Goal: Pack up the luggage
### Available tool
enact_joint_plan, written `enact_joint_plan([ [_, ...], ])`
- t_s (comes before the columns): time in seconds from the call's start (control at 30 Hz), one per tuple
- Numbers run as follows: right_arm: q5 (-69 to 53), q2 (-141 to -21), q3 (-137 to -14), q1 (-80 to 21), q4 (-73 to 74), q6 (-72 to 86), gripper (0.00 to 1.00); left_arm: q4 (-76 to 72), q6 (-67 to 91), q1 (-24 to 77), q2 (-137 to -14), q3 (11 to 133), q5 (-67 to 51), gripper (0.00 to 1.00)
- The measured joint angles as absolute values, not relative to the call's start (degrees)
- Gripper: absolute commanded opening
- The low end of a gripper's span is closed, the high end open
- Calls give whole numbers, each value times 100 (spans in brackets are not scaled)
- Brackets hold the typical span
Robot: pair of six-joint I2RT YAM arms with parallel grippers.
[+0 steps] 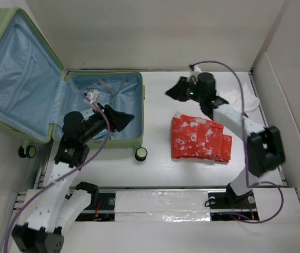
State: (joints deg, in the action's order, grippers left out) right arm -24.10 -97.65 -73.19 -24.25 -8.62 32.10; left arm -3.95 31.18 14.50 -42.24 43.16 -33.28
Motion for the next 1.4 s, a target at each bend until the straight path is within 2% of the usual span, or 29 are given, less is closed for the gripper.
enact_joint_plan([
  [0.03, -2255, -9266, -6967, -2224, -843, 3135, 0, -607, 3256, 1520, -4491, 4313, -3465, 52],
  [0.1, -1933, -8141, -6250, -1900, -934, 3114, 0, -910, 3422, 2043, -5030, 4340, -3267, 54],
  [0.2, -1441, -6355, -5260, -1636, -1057, 2993, 0, -840, 3444, 3551, -6121, 4718, -2539, 61],
  [0.3, -1181, -5043, -4722, -1356, -934, 2838, 14, -801, 3382, 4659, -7347, 5465, -1905, 68],
  [0.33, -1146, -4742, -4639, -1258, -858, 2786, 23, -869, 3387, 4810, -7697, 5623, -1741, 69],
  [0.4, -1100, -4252, -4567, -1072, -561, 2624, 33, -1007, 3417, 4869, -8252, 5680, -1409, 72],
  [0.43, -1066, -4080, -4565, -1000, -419, 2536, 39, -1009, 3417, 4864, -8300, 5680, -1372, 72],
  [0.47, -1063, -3927, -4565, -939, -276, 2467, 41, -996, 3472, 4825, -8702, 5671, -1131, 72],
  [0.63, -1096, -3472, -4536, -851, 375, 2152, 45, -952, 3538, 4762, -9714, 5706, -707, 74],
  [0.93, -1323, -3402, -4486, -790, 705, 1964, 46, -1402, 3778, 4829, -10591, 5905, -740, 81],
  [1.17, -1426, -3494, -4257, -790, 685, 1964, 46, -2255, 4108, 4923, -11133, 6184, -1046, 79],
  [1.2, -1428, -3496, -4237, -790, 687, 1964, 46, -2351, 4147, 4941, -11198, 6224, -1046, 70],
  [1.27, -1426, -3500, -4226, -790, 692, 1964, 46, -2545, 4257, 4969, -11349, 6272, -1020, 58],
  [1.3, -1424, -3496, -4226, -790, 687, 1964, 46, -2655, 4287, 4980, -11415, 6274, -1004, 40],
  [1.37, -1417, -3470, -4226, -790, 687, 1964, 46, -2794, 4392, 5009, -11539, 6261, -937, 23],
  [1.4, -1415, -3450, -4224, -790, 690, 1966, 46, -2926, 4445, 5022, -11614, 6235, -923, 0],
])
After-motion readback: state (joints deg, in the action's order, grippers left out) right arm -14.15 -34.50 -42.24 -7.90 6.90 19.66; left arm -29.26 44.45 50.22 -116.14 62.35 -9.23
